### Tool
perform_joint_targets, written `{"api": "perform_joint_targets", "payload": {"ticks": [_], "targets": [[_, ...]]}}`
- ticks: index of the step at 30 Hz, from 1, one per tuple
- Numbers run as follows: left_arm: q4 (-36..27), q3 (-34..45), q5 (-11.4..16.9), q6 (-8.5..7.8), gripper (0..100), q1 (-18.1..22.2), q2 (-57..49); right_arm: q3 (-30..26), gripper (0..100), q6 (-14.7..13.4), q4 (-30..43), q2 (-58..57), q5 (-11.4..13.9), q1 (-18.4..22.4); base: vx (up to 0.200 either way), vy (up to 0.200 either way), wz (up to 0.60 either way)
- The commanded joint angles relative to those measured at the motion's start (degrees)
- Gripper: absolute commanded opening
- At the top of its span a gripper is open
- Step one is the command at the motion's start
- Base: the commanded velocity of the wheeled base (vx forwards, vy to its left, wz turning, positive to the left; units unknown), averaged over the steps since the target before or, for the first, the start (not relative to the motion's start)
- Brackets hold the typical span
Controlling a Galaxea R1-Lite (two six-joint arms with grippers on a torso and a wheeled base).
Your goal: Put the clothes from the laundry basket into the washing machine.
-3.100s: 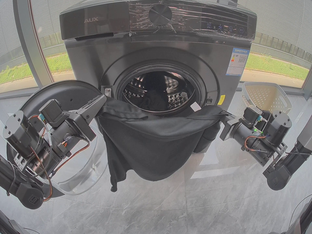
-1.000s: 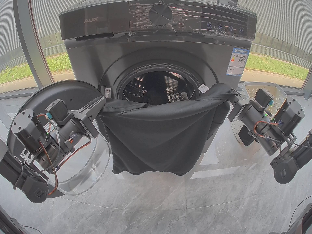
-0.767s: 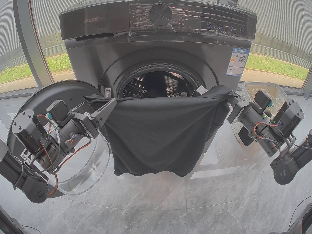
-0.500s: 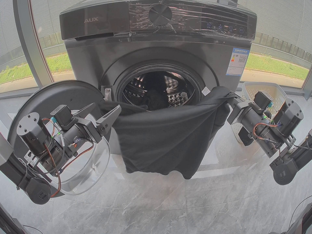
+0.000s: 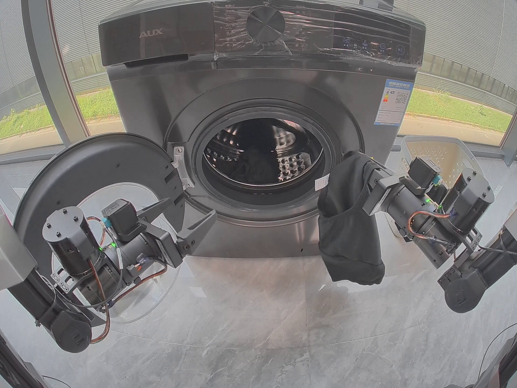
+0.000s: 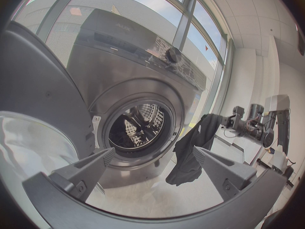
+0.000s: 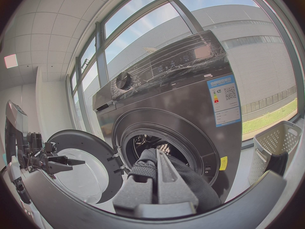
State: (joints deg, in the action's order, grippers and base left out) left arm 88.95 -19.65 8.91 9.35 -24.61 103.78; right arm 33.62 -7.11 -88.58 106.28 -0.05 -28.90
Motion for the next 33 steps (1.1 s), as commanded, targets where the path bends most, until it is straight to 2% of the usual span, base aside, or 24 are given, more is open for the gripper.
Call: {"api": "perform_joint_targets", "payload": {"ticks": [1, 6, 11, 16, 22, 24, 28, 31, 33], "targets": [[0.2, 0.4, 0.1, -0.56, 100, -0.6, 1.7, 1.3, 0, 0.0, 0.2, 0.5, -0.3, -1.2, 0.000, 0.000, 0.00], [0.3, -0.3, 0.2, -0.47, 100, -1.4, 3.3, 4.0, 0, 0.2, 1.8, 1.0, -0.3, -1.2, 0.000, 0.000, 0.00], [0.3, -0.9, 0.1, -0.65, 100, -4.8, 6.7, 7.8, 0, 0.3, 6.3, 1.7, -0.1, -1.4, 0.000, 0.000, 0.00], [0.3, -1.7, 0.0, -0.91, 100, -5.8, 7.8, 8.7, 0, 0.3, 7.9, 1.7, 0.0, -2.1, 0.000, 0.000, 0.00], [0.3, -3.2, -0.5, -1.44, 100, -6.5, 10.0, 12.1, 0, 0.3, 13.5, 2.1, -0.6, -5.0, 0.000, 0.000, 0.00], [0.3, -3.3, -1.7, -1.53, 100, -6.9, 10.7, 13.0, 0, 0.3, 15.7, 2.0, -1.7, -6.2, 0.000, 0.000, 0.00], [0.3, -3.4, -2.0, -1.70, 100, -8.1, 11.8, 15.4, 0, 0.3, 17.8, 1.8, -2.6, -7.6, 0.000, 0.000, 0.00], [0.3, -5.0, -2.0, -3.20, 100, -8.6, 13.6, 17.6, 0, 0.3, 19.7, 1.7, -2.6, -8.2, 0.000, 0.000, 0.00], [0.3, -5.4, -1.9, -3.55, 100, -8.6, 14.0, 18.0, 0, 0.3, 19.9, 1.7, -2.6, -8.2, 0.000, 0.000, 0.00]]}}
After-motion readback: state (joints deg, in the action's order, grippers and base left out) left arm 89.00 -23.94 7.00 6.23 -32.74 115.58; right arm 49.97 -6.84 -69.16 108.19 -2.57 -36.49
